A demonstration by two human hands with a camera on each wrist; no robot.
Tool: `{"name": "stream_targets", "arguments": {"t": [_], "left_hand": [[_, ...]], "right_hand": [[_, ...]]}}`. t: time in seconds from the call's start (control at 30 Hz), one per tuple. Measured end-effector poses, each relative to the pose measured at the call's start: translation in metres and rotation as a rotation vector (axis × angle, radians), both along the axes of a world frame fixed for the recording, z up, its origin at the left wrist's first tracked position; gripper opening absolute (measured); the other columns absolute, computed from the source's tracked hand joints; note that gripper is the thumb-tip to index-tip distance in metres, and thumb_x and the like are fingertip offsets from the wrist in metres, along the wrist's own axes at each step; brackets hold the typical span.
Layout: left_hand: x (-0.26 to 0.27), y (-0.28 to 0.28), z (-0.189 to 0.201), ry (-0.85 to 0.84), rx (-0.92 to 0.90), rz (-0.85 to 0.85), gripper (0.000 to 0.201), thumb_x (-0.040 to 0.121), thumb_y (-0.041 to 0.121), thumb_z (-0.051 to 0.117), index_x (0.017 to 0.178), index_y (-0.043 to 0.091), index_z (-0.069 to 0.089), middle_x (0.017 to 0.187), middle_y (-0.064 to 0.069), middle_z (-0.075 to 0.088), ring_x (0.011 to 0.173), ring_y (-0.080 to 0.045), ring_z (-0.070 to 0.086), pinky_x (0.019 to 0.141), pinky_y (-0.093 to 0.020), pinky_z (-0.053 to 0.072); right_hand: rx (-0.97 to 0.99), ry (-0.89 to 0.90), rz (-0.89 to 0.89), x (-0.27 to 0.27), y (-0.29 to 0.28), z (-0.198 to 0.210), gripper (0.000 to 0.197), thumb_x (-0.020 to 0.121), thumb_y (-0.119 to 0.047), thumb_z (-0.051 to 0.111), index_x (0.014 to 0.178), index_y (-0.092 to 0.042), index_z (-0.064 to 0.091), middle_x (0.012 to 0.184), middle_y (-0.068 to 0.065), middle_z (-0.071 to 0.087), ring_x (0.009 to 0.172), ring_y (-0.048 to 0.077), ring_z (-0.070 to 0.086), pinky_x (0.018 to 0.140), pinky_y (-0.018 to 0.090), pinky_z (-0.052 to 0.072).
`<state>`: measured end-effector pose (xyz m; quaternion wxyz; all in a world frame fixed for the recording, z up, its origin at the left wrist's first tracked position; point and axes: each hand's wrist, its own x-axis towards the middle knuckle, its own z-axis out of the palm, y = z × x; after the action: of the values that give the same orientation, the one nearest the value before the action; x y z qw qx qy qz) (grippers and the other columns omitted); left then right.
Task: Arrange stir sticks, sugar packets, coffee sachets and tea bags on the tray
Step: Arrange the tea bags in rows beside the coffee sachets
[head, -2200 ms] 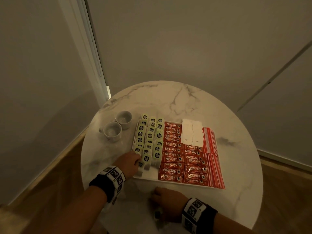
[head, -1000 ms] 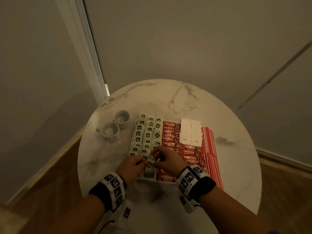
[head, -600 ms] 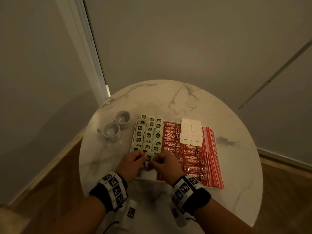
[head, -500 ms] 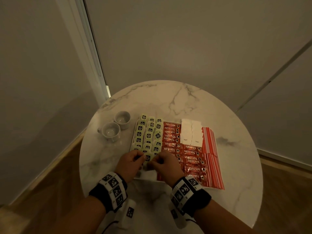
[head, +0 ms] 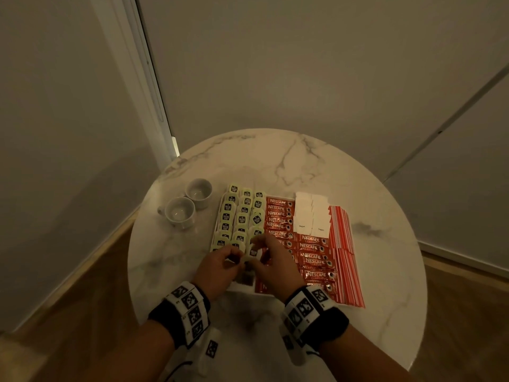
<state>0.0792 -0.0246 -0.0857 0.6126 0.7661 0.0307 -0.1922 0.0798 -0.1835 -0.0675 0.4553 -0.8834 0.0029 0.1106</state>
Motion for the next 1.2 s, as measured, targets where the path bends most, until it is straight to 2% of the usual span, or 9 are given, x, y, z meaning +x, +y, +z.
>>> {"name": "stream_targets", "arguments": {"t": [0.2, 0.37, 0.57, 0.67, 0.73, 0.9, 1.0, 1.1, 1.2], "left_hand": [[-0.009, 0.006, -0.010, -0.107, 0.319, -0.106, 0.018, 0.088, 0.012, 0.062, 0.100, 0.024, 0.057, 0.090, 0.009, 0.064, 0.080, -0.003, 0.062, 0.069, -0.013, 0.049], [-0.015, 0.008, -0.017, -0.168, 0.390, -0.130, 0.019, 0.088, 0.009, 0.059, 0.105, 0.017, 0.064, 0.102, 0.005, 0.062, 0.094, -0.009, 0.061, 0.088, -0.024, 0.050], [-0.020, 0.005, -0.028, -0.336, 0.536, -0.307, 0.025, 0.089, 0.013, 0.050, 0.107, 0.007, 0.066, 0.114, -0.004, 0.053, 0.105, -0.017, 0.051, 0.096, -0.026, 0.042], [-0.022, 0.005, -0.032, -0.360, 0.691, -0.463, 0.045, 0.085, 0.028, 0.033, 0.113, 0.013, 0.065, 0.119, -0.004, 0.051, 0.111, -0.023, 0.045, 0.097, -0.038, 0.043], [-0.023, 0.004, -0.029, -0.359, 0.782, -0.536, 0.041, 0.088, 0.027, 0.039, 0.122, 0.021, 0.061, 0.122, -0.001, 0.047, 0.116, -0.022, 0.039, 0.101, -0.035, 0.039], [-0.020, 0.010, -0.023, -0.395, 0.563, -0.274, 0.025, 0.086, 0.013, 0.059, 0.111, 0.010, 0.064, 0.118, 0.000, 0.044, 0.110, -0.012, 0.046, 0.101, -0.025, 0.042], [-0.008, 0.025, -0.021, -0.231, 0.460, 0.002, 0.027, 0.086, 0.004, 0.058, 0.112, 0.011, 0.062, 0.114, 0.001, 0.042, 0.103, -0.015, 0.052, 0.096, -0.028, 0.046], [0.008, 0.041, -0.024, -0.049, 0.445, 0.164, 0.026, 0.092, 0.013, 0.055, 0.117, 0.009, 0.062, 0.121, -0.007, 0.049, 0.100, -0.020, 0.055, 0.094, -0.029, 0.045], [0.025, 0.050, -0.035, 0.108, 0.573, 0.102, 0.038, 0.096, 0.026, 0.049, 0.128, 0.008, 0.058, 0.134, -0.014, 0.053, 0.119, -0.027, 0.053, 0.104, -0.033, 0.039]], "right_hand": [[-0.063, 0.191, 0.077, 0.008, -0.003, -0.016, 0.014, 0.091, -0.007, 0.059, 0.097, -0.016, 0.068, 0.092, -0.013, 0.062, 0.087, 0.000, 0.058, 0.090, 0.023, 0.052], [-0.134, 0.201, 0.047, 0.018, 0.002, -0.030, 0.015, 0.089, -0.007, 0.061, 0.095, -0.016, 0.071, 0.100, -0.002, 0.069, 0.094, 0.008, 0.062, 0.091, 0.026, 0.051], [-0.296, 0.085, 0.144, 0.022, 0.007, -0.032, 0.017, 0.091, -0.009, 0.057, 0.101, -0.013, 0.070, 0.104, 0.002, 0.068, 0.094, 0.012, 0.062, 0.088, 0.023, 0.050], [-0.318, 0.053, 0.157, 0.024, 0.007, -0.030, 0.018, 0.091, -0.010, 0.056, 0.102, -0.012, 0.070, 0.105, 0.003, 0.066, 0.096, 0.014, 0.060, 0.084, 0.020, 0.046], [-0.313, 0.036, 0.155, 0.023, 0.007, -0.031, 0.016, 0.091, -0.011, 0.056, 0.101, -0.012, 0.070, 0.106, 0.003, 0.065, 0.097, 0.015, 0.060, 0.086, 0.022, 0.046], [-0.213, -0.009, -0.066, 0.017, -0.016, -0.026, 0.005, 0.092, -0.021, 0.059, 0.092, -0.021, 0.064, 0.096, -0.007, 0.061, 0.087, 0.006, 0.058, 0.083, 0.023, 0.052], [-0.191, -0.024, -0.299, 0.008, -0.055, -0.023, 0.005, 0.092, -0.025, 0.059, 0.094, -0.023, 0.063, 0.095, -0.008, 0.063, 0.085, 0.005, 0.059, 0.082, 0.027, 0.053], [-0.336, -0.029, -0.552, -0.002, -0.107, -0.024, 0.026, 0.093, -0.026, 0.057, 0.115, -0.015, 0.064, 0.112, 0.005, 0.064, 0.100, 0.020, 0.059, 0.092, 0.042, 0.050], [-0.448, 0.210, -0.750, -0.008, -0.150, -0.027, 0.046, 0.096, -0.033, 0.049, 0.134, -0.008, 0.050, 0.132, 0.019, 0.052, 0.120, 0.038, 0.046, 0.100, 0.046, 0.038]]}}
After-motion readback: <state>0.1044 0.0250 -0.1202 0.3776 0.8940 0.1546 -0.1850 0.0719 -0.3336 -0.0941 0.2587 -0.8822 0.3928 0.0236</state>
